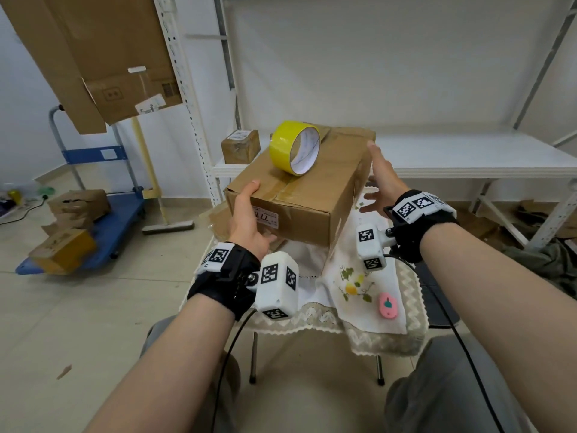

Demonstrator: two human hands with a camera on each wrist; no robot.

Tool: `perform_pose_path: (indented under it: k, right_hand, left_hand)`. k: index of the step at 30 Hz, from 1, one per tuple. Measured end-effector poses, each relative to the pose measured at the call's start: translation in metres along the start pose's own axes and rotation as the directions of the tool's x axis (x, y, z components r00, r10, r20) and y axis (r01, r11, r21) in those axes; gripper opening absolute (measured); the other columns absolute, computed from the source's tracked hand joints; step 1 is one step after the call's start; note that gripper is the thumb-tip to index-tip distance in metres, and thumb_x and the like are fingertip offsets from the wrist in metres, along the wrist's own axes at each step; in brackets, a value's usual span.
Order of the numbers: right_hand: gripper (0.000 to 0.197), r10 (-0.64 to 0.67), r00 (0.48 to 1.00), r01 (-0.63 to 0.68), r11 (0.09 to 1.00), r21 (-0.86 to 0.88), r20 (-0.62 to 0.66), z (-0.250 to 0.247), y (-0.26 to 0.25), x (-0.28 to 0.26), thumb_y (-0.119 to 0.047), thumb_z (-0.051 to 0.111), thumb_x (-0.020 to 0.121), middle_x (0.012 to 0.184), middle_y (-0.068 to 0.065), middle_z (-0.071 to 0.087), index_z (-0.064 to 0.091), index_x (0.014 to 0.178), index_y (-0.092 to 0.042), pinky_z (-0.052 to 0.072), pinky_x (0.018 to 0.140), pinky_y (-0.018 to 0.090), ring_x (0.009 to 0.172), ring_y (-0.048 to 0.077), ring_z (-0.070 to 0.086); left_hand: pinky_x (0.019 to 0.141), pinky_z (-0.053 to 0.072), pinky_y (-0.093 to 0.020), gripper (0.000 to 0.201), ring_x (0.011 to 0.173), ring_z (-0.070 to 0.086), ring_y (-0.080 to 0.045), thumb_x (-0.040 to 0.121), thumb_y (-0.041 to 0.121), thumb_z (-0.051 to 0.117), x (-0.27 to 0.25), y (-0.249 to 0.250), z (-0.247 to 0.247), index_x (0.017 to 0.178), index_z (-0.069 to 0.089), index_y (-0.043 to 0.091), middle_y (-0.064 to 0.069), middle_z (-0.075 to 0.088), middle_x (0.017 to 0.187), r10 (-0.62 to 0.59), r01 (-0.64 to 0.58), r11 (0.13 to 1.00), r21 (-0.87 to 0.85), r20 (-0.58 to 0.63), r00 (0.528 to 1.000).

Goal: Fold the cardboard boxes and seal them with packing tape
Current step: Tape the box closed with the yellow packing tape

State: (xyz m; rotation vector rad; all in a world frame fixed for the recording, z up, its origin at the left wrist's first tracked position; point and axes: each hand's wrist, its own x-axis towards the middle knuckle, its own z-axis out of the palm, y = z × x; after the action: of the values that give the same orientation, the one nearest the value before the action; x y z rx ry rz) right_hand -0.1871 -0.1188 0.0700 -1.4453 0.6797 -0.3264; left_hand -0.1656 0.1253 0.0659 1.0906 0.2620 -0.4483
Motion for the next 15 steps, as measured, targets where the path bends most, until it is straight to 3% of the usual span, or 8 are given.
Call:
perform_pose_path:
  k: [1,3,6,7,10,13,15]
  right_hand:
    - [0.092,0.029,1.000,-0.029,1.000,0.010,0.010,0.001,0.004,0.001,-0.086,0.037,0.082,0.155,0.008,0.035,0.026,0.155,-0.032,0.049,0.090,0.064,0.130,0.047,0.042]
    - [0.090,0.095,0.995,-0.096,0.995,0.002,0.026,0.000,0.021,0.003,-0.083,0.026,0.089,0.157,0.015,0.033,0.024,0.158,-0.025,0.047,0.094,0.067,0.127,0.053,0.046]
    - [0.089,0.228,0.966,-0.212,0.968,-0.136,0.118,-0.004,0.057,0.008,-0.080,0.020,0.092,0.142,0.023,0.049,0.030,0.155,-0.017,0.044,0.102,0.067,0.100,0.054,0.060]
    - [0.088,0.254,0.957,-0.220,0.950,-0.219,0.142,-0.006,0.068,0.009,-0.079,0.018,0.093,0.144,0.024,0.049,0.029,0.155,-0.018,0.042,0.104,0.065,0.104,0.055,0.059]
    - [0.084,0.319,0.937,-0.223,0.859,-0.461,0.141,-0.009,0.095,0.006,-0.073,0.009,0.096,0.154,0.026,0.038,0.013,0.161,-0.019,0.033,0.112,0.058,0.137,0.052,0.040]
    - [0.094,0.395,0.909,-0.252,0.776,-0.578,0.135,-0.010,0.108,0.000,-0.081,0.006,0.090,0.155,0.027,0.037,0.007,0.161,-0.021,0.027,0.116,0.054,0.144,0.046,0.033]
    - [0.111,0.396,0.912,-0.257,0.753,-0.605,0.106,-0.012,0.112,0.002,-0.095,0.006,0.075,0.160,0.022,0.031,0.008,0.161,-0.025,0.027,0.117,0.053,0.146,0.041,0.033]
  left_hand:
    - [0.060,0.061,-0.041,0.053,0.089,0.066,-0.024,0.079,0.043,0.076,-0.001,0.002,0.000,0.123,0.059,0.017,-0.010,0.069,0.107,0.001,-0.001,1.000,0.000,0.007,1.000]
    - [0.048,0.058,-0.040,0.055,0.089,0.066,-0.024,0.081,0.043,0.074,-0.002,0.005,0.001,0.126,0.057,0.016,-0.011,0.069,0.108,0.010,-0.010,1.000,-0.008,0.014,1.000]
    - [0.042,0.054,-0.040,0.056,0.088,0.065,-0.026,0.082,0.041,0.074,-0.001,0.009,0.004,0.128,0.055,0.015,-0.012,0.067,0.109,0.015,-0.015,1.000,-0.027,-0.001,1.000]
    - [0.042,0.054,-0.040,0.057,0.089,0.065,-0.026,0.082,0.041,0.074,0.000,0.009,0.004,0.128,0.055,0.015,-0.013,0.067,0.109,0.012,-0.013,0.999,-0.030,-0.006,1.000]
    - [0.044,0.055,-0.042,0.057,0.089,0.067,-0.027,0.080,0.042,0.076,0.003,0.006,0.005,0.127,0.056,0.015,-0.013,0.068,0.110,0.003,-0.003,0.999,-0.038,-0.004,1.000]
    - [0.048,0.056,-0.044,0.057,0.091,0.068,-0.028,0.079,0.043,0.076,0.009,0.001,0.006,0.126,0.059,0.015,-0.013,0.070,0.111,-0.008,0.008,0.999,-0.033,0.004,1.000]
    - [0.050,0.058,-0.046,0.057,0.093,0.068,-0.029,0.078,0.044,0.077,0.013,-0.001,0.006,0.124,0.059,0.015,-0.014,0.070,0.113,-0.012,0.012,1.000,-0.024,-0.004,1.000]
